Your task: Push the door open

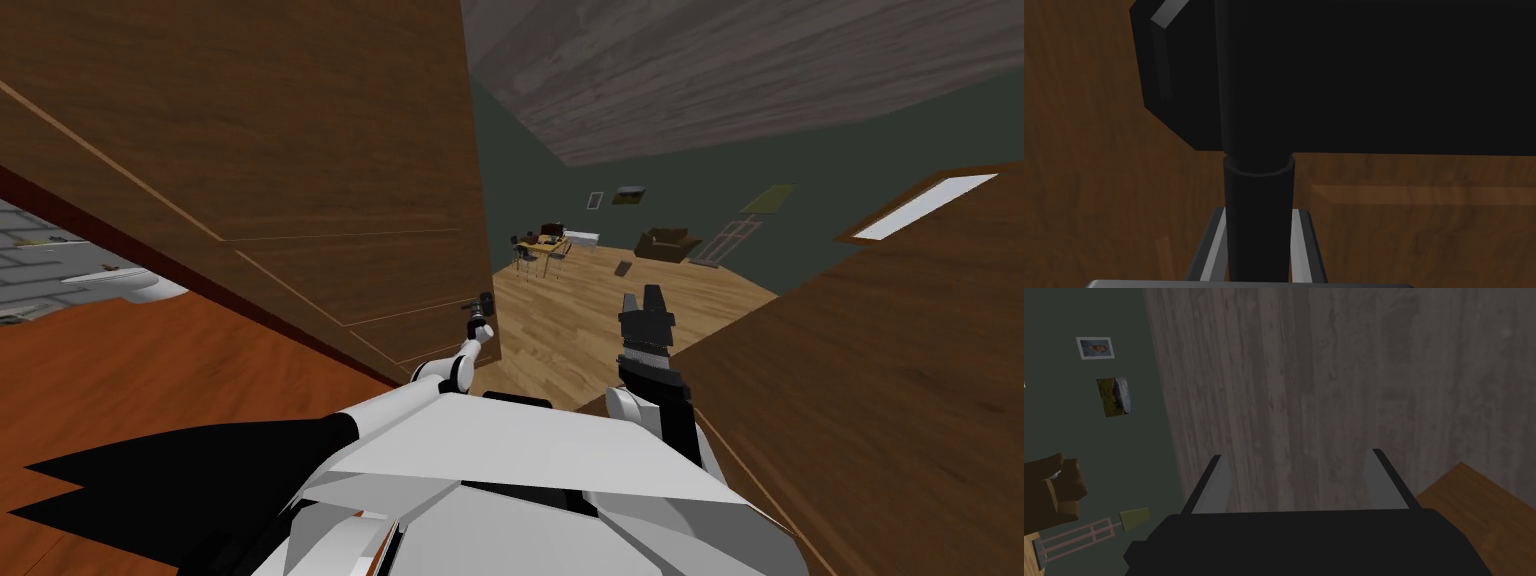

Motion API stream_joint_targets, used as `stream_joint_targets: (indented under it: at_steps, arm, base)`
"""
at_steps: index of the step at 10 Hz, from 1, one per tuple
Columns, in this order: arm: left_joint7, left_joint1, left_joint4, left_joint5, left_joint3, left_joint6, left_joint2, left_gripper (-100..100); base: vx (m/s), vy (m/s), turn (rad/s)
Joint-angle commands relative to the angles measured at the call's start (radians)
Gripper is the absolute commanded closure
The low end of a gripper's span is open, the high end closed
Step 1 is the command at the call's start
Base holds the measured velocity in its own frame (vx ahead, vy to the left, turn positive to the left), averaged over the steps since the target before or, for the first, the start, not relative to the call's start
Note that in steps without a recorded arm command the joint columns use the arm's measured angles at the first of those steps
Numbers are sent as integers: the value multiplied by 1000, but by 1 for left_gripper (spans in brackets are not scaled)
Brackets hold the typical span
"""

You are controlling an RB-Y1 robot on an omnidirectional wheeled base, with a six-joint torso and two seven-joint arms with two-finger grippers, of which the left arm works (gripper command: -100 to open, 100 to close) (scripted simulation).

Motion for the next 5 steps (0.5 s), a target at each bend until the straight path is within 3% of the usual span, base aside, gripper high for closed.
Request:
stream_joint_targets:
  at_steps: [1,3,4,5]
  arm:
    - [-22,-3,-21,10,18,-7,-16,100]
    - [-14,-9,0,10,17,-17,-8,100]
    - [-31,-10,-3,24,37,-28,23,100]
    - [-43,-11,-4,34,51,-36,37,100]
  base:
    - [151,-27,47]
    - [66,-18,25]
    - [109,4,-21]
    - [207,-7,-10]
